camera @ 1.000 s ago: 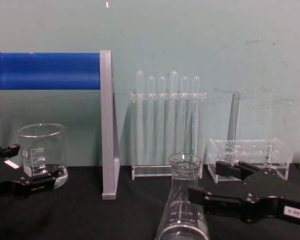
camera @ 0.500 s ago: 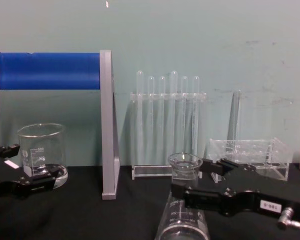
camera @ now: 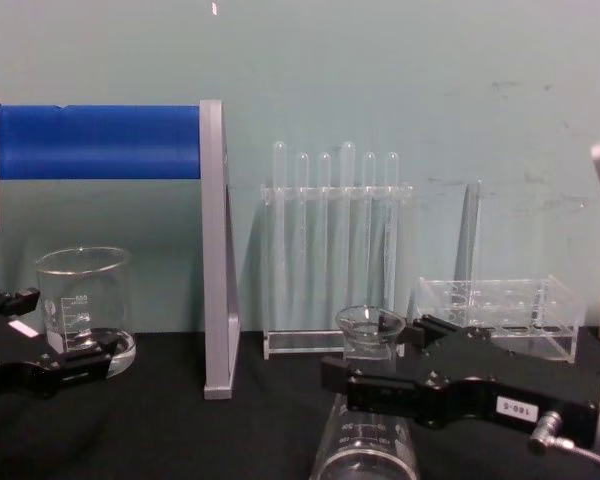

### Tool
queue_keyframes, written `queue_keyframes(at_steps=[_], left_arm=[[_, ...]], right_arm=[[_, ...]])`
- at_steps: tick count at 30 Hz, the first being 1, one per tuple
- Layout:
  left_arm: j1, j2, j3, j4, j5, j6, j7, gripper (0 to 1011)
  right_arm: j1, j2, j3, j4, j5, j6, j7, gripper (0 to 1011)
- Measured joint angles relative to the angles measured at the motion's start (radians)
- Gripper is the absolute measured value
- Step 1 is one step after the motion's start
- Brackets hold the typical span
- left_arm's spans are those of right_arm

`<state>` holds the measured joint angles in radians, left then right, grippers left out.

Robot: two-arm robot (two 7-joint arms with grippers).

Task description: Grasp the erlenmeyer flask with one hand, shake it three times, then place it back.

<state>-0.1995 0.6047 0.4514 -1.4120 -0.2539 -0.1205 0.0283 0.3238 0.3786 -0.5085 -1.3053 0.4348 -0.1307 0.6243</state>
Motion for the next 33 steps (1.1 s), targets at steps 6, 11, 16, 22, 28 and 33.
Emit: queue_keyframes(at_steps=[6, 11, 16, 22, 28, 33], left_arm=[[0.0, 0.0, 0.0, 0.0, 0.0, 0.0, 0.0, 1001], [0.0, 0.0, 0.0, 0.0, 0.0, 0.0, 0.0, 1001], [0.0, 0.0, 0.0, 0.0, 0.0, 0.0, 0.0, 1001], [0.0, 0.0, 0.0, 0.0, 0.0, 0.0, 0.0, 1001], [0.0, 0.0, 0.0, 0.0, 0.0, 0.0, 0.0, 1001], [0.0, 0.0, 0.0, 0.0, 0.0, 0.0, 0.0, 1001]], right_arm=[[-0.003, -0.006, 0.001, -0.002, -0.003, 0.004, -0.013, 1003], [-0.009, -0.009, 0.003, -0.008, -0.008, 0.011, -0.025, 1003], [-0.01, -0.009, 0.002, -0.011, -0.013, 0.015, -0.03, 1003], [-0.01, -0.009, 0.002, -0.011, -0.012, 0.015, -0.029, 1003], [-0.01, -0.008, 0.003, -0.011, -0.011, 0.015, -0.028, 978], [-0.01, -0.008, 0.003, -0.011, -0.01, 0.014, -0.028, 851]])
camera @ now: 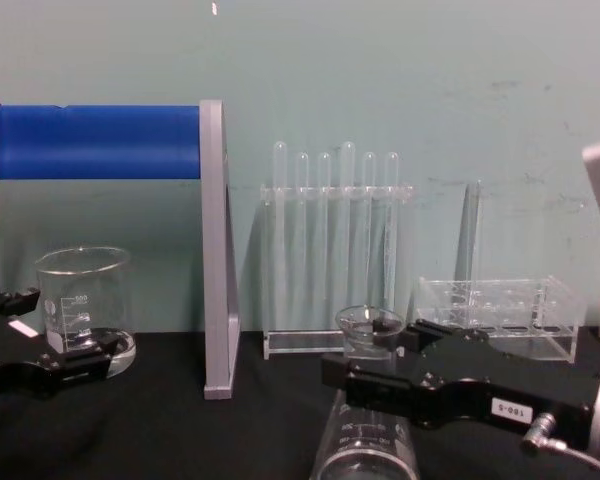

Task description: Grasp the erlenmeyer flask with one hand, shake it three times, then place it back.

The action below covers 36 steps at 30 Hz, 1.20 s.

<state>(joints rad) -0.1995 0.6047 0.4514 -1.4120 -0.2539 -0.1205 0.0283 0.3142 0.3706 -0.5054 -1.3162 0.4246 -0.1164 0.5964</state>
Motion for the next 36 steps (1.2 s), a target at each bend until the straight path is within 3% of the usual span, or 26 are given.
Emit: queue_keyframes(at_steps=[5, 6, 13, 26, 36], left_arm=[[0.0, 0.0, 0.0, 0.0, 0.0, 0.0, 0.0, 1001], [0.0, 0.0, 0.0, 0.0, 0.0, 0.0, 0.0, 1001], [0.0, 0.0, 0.0, 0.0, 0.0, 0.0, 0.0, 1001], [0.0, 0.0, 0.0, 0.0, 0.0, 0.0, 0.0, 1001], [0.0, 0.0, 0.0, 0.0, 0.0, 0.0, 0.0, 1001]], right_arm=[[0.0, 0.0, 0.0, 0.0, 0.0, 0.0, 0.001, 735], [0.0, 0.0, 0.0, 0.0, 0.0, 0.0, 0.001, 666], [0.0, 0.0, 0.0, 0.0, 0.001, -0.001, 0.001, 461], [-0.001, 0.002, 0.003, -0.005, 0.001, 0.002, -0.006, 453], [-0.023, 0.029, 0.044, -0.135, -0.022, 0.075, -0.093, 456]])
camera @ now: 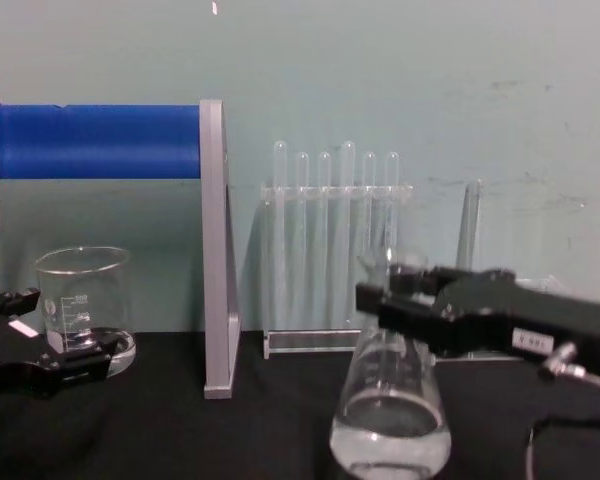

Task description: Grasp the erlenmeyer flask with one hand, shake it three times, then place it back.

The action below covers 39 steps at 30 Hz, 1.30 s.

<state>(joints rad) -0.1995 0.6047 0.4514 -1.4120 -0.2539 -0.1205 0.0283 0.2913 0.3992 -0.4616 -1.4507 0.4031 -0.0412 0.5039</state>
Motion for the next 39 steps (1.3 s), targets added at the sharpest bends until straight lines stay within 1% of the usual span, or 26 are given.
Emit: queue_keyframes(at_steps=[1, 2, 3, 8, 17, 31, 39], left_arm=[[0.0, 0.0, 0.0, 0.0, 0.0, 0.0, 0.0, 1001], [0.0, 0.0, 0.0, 0.0, 0.0, 0.0, 0.0, 1001], [0.0, 0.0, 0.0, 0.0, 0.0, 0.0, 0.0, 1001], [0.0, 0.0, 0.0, 0.0, 0.0, 0.0, 0.0, 1001], [0.0, 0.0, 0.0, 0.0, 0.0, 0.0, 0.0, 1001], [0.0, 0.0, 0.0, 0.0, 0.0, 0.0, 0.0, 1001], [0.0, 0.0, 0.0, 0.0, 0.0, 0.0, 0.0, 1001]], right_arm=[[-0.003, 0.003, 0.006, -0.02, 0.0, 0.008, -0.008, 453], [-0.003, 0.003, 0.006, -0.02, 0.0, 0.008, -0.008, 453], [-0.007, 0.007, 0.014, -0.043, 0.0, 0.017, -0.016, 453], [-0.019, 0.018, 0.037, -0.112, 0.005, 0.046, -0.043, 456], [-0.039, 0.023, 0.063, -0.196, 0.001, 0.072, -0.085, 456], [-0.045, 0.015, 0.076, -0.204, 0.001, 0.081, -0.098, 456], [-0.041, 0.006, 0.072, -0.188, -0.005, 0.082, -0.099, 456]])
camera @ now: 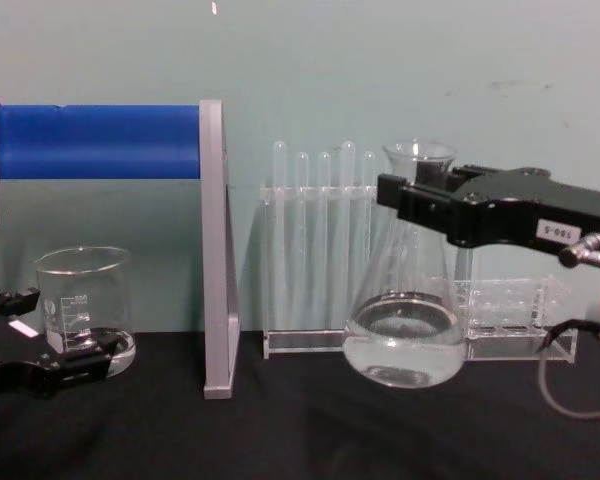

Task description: Grasp the erlenmeyer flask with one hand, shake it three times, then place it back.

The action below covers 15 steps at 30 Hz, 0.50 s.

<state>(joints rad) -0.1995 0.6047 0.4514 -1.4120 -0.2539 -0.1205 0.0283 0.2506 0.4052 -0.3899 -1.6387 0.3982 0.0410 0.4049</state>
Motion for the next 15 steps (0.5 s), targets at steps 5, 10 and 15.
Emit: queue_keyframes(at_steps=[5, 10, 15], left_arm=[[0.0, 0.0, 0.0, 0.0, 0.0, 0.0, 0.0, 1001], [0.0, 0.0, 0.0, 0.0, 0.0, 0.0, 0.0, 1001], [0.0, 0.0, 0.0, 0.0, 0.0, 0.0, 0.0, 1001]], right_arm=[[0.005, -0.01, -0.023, 0.009, -0.007, 0.004, 0.013, 456], [0.004, -0.018, -0.054, 0.005, -0.009, 0.01, 0.035, 453], [0.002, -0.024, -0.096, -0.012, -0.006, 0.012, 0.069, 456]])
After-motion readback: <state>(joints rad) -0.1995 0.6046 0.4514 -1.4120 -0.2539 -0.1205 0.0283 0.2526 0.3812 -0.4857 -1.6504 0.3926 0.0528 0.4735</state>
